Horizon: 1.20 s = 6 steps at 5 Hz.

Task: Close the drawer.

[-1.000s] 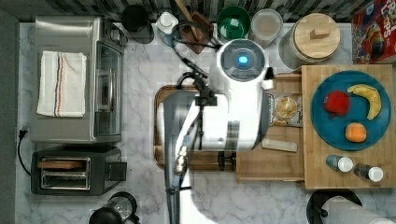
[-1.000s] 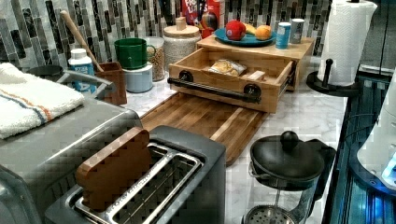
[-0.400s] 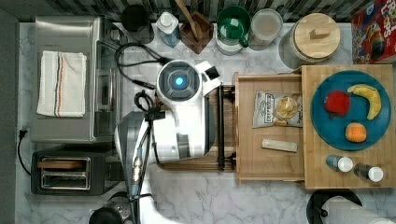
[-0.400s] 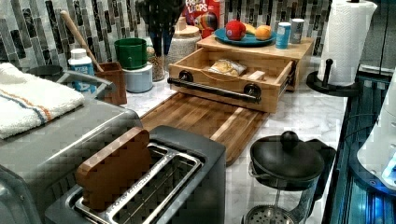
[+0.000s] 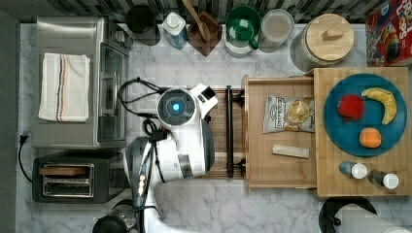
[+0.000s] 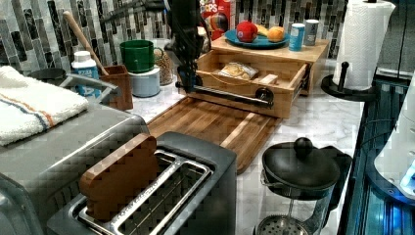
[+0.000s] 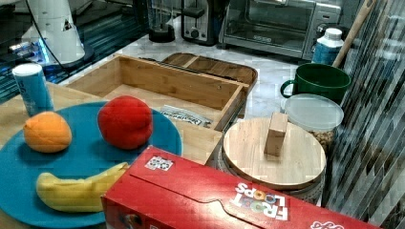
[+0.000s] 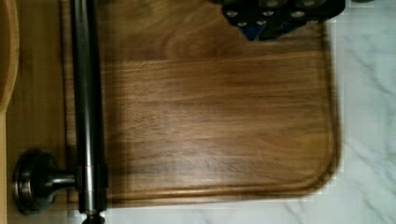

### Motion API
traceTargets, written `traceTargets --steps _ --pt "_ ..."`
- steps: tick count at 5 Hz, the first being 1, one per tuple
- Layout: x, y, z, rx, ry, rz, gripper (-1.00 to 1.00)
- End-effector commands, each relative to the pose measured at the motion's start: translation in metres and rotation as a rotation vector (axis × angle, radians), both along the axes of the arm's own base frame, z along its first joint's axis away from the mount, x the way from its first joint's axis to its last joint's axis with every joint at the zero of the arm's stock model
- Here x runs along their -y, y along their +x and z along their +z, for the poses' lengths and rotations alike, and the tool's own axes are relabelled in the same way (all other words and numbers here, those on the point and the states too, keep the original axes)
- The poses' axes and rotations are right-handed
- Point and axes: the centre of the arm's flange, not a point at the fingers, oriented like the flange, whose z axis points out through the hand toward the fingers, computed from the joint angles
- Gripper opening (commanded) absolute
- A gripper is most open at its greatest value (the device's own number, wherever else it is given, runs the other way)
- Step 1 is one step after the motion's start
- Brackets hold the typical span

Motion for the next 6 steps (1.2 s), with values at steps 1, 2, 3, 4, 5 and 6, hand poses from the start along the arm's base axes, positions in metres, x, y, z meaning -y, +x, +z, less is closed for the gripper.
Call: traceTargets --steps 1,2,3,4,5,6 --pt "0.062 -0.003 -0.044 -0.021 -0.078 0.149 -1.0" --pt "0.08 0.002 -0.047 -0.014 -0.087 0.176 -1.0" --pt "0.106 0.005 -0.044 -0.008 -0.098 0.192 -1.0" --pt "0.138 0.007 -0.035 -0.004 -0.112 0.193 -1.0" --pt "0.168 0.014 -0.037 0.024 -0.117 0.216 -1.0" --pt "0.203 0.016 -0.037 0.057 -0.124 0.228 -1.0"
